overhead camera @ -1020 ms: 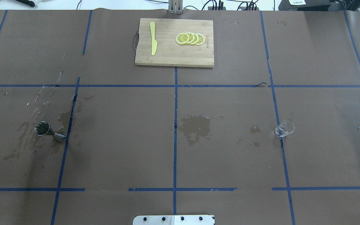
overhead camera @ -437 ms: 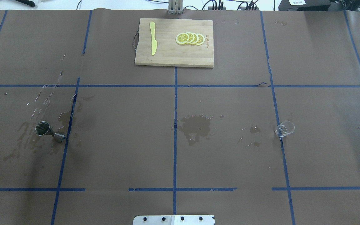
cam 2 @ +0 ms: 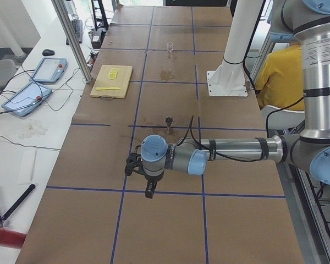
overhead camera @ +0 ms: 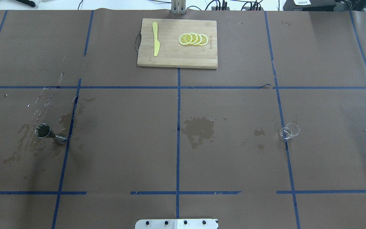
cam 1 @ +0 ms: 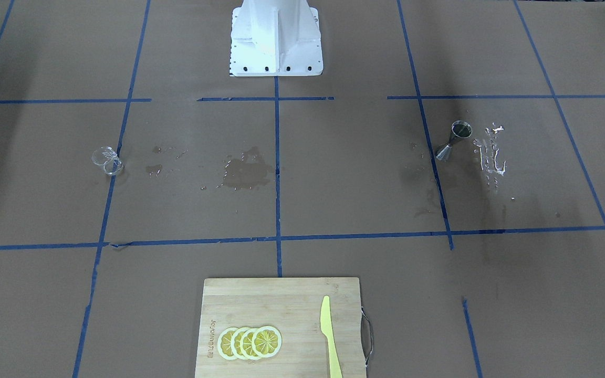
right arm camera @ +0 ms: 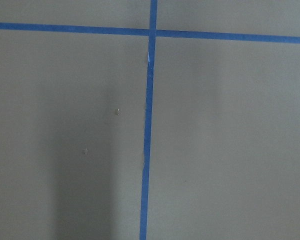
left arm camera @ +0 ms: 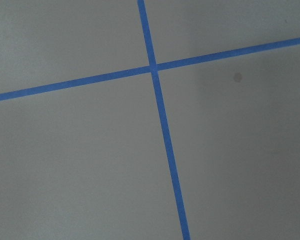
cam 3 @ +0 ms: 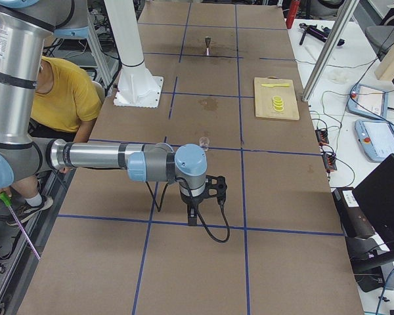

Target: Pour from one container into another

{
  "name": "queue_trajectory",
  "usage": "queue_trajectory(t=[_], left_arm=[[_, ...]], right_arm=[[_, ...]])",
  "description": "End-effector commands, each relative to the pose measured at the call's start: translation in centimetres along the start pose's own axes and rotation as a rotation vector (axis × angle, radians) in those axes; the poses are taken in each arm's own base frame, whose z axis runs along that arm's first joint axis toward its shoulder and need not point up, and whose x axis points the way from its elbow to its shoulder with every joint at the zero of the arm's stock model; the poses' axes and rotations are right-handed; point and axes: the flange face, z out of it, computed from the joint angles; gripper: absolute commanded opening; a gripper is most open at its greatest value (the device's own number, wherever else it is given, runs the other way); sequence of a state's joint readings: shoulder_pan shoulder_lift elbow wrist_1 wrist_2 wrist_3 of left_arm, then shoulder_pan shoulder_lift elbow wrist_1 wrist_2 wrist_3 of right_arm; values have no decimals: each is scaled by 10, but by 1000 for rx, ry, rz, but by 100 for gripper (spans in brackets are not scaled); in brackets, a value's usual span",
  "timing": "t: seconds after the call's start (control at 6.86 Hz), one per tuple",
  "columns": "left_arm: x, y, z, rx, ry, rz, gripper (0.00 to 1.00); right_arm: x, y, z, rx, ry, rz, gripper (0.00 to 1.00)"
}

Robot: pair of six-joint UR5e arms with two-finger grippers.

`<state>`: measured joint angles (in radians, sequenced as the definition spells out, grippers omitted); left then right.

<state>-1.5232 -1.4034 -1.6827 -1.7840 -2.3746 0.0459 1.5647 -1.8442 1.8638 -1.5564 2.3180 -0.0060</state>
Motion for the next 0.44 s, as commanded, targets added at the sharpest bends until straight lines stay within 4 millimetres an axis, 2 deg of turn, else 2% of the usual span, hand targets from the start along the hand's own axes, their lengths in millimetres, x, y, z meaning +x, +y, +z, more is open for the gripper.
queue_trajectory(t=[0.0,0.29], left_arm=[[1,0,-1,1,0,1,100],[2,-2,-1,4,0,8,100]], right_arm=[[2,4,2,-6,-1,5,100],[5,9,6,-14,2,11,100]])
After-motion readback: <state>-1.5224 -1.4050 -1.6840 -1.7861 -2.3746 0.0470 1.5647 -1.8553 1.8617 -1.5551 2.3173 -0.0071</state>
